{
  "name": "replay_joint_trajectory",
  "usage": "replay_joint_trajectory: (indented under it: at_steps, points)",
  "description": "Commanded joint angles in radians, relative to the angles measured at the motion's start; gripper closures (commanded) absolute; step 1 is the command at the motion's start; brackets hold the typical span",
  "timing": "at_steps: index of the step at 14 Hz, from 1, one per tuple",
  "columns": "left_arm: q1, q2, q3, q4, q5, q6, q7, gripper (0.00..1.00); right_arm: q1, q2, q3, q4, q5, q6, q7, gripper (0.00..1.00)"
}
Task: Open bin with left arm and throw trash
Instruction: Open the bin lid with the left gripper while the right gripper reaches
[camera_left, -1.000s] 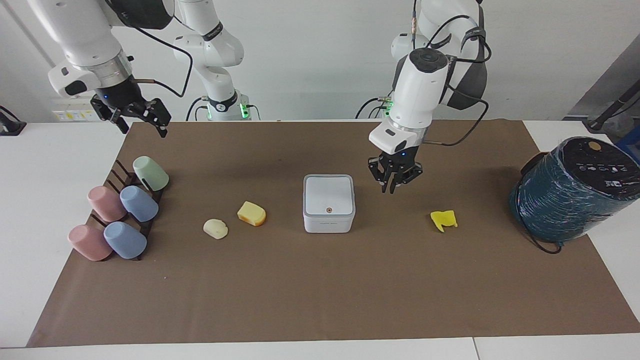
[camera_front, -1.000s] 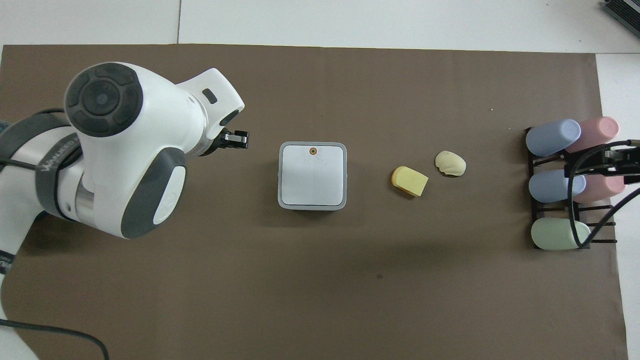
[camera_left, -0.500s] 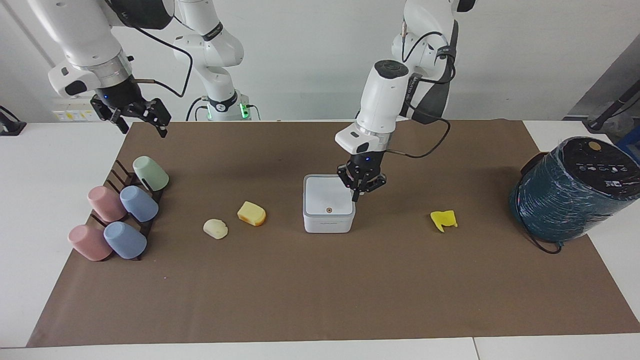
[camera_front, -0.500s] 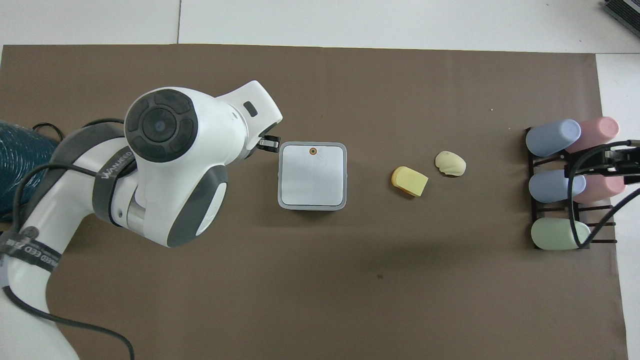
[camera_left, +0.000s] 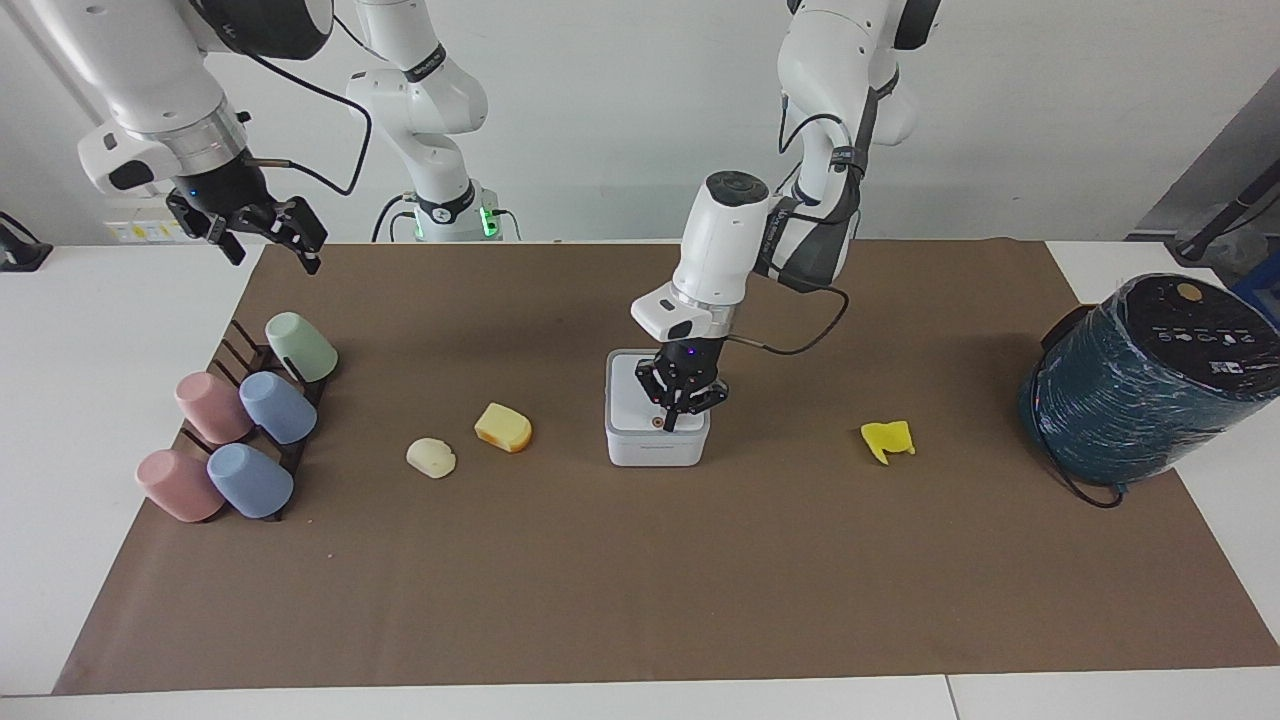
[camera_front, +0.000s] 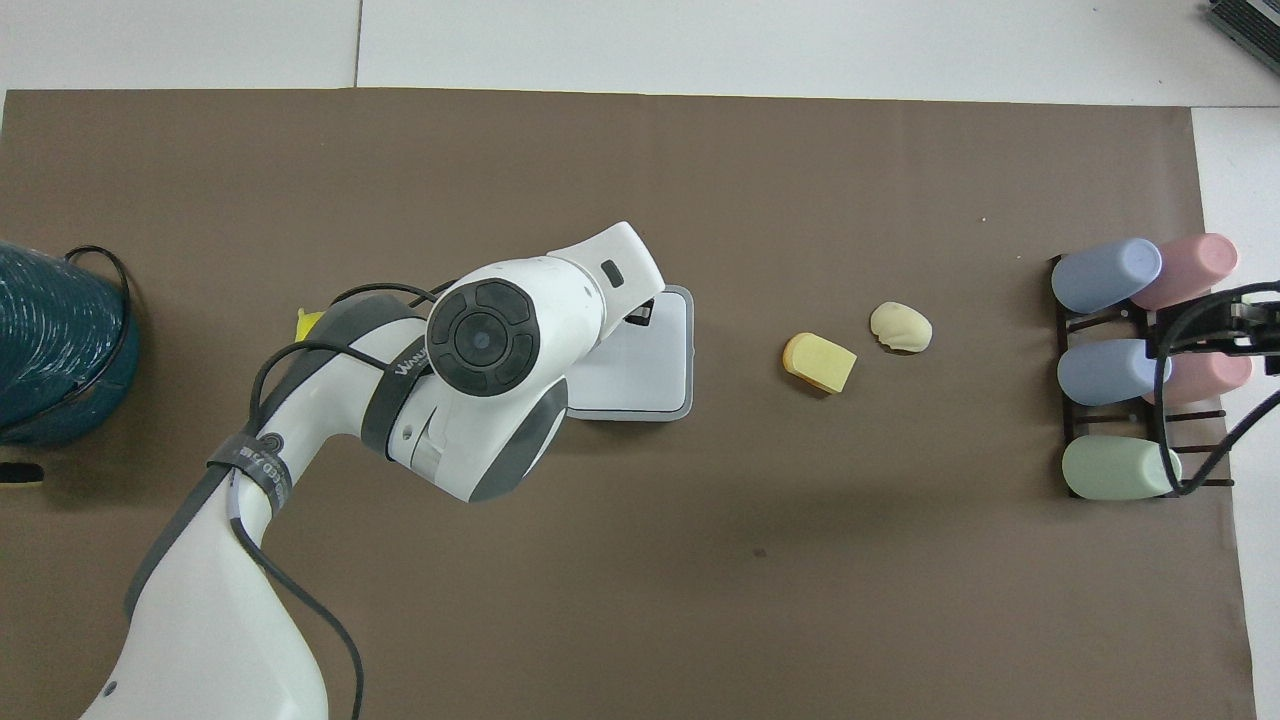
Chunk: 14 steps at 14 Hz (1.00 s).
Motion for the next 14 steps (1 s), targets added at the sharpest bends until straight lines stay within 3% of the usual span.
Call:
replay_joint_trajectory:
  at_steps: [1, 2, 4, 6, 8, 9, 11, 14]
  points:
    - [-0.024, -0.031, 0.011, 0.0, 0.007, -0.099, -0.046, 0.94, 0.028, -0.029, 0.012, -0.125, 0.039, 0.174, -0.017, 0.0]
    - [-0.021, -0.066, 0.011, -0.002, 0.008, -0.171, -0.046, 0.87, 0.037, -0.04, 0.012, -0.188, 0.05, 0.27, -0.02, 0.0]
    - [-0.011, -0.137, 0.014, -0.003, 0.007, -0.347, -0.046, 0.76, 0.042, 0.021, 0.012, -0.221, 0.071, 0.35, -0.027, 0.0]
    - [0.002, -0.188, 0.02, -0.003, 0.008, -0.507, -0.039, 0.56, 0.078, 0.092, 0.027, -0.224, 0.082, 0.419, -0.034, 0.0]
    - [0.019, -0.211, 0.026, -0.009, 0.016, -0.623, -0.032, 0.27, 0.115, 0.171, 0.03, -0.226, 0.083, 0.482, -0.031, 0.0]
    - [0.037, -0.214, 0.026, -0.01, 0.019, -0.665, -0.029, 0.19, 0.149, 0.211, 0.03, -0.233, 0.083, 0.532, -0.025, 0.0]
    - [0.062, -0.223, 0.027, -0.017, 0.019, -0.705, 0.012, 0.12, 0.203, 0.254, 0.03, -0.275, 0.083, 0.634, 0.016, 0.0]
    - [0.139, -0.232, 0.026, -0.066, 0.019, -0.63, 0.105, 0.1, 0.24, 0.297, 0.03, -0.321, 0.083, 0.694, 0.035, 0.0]
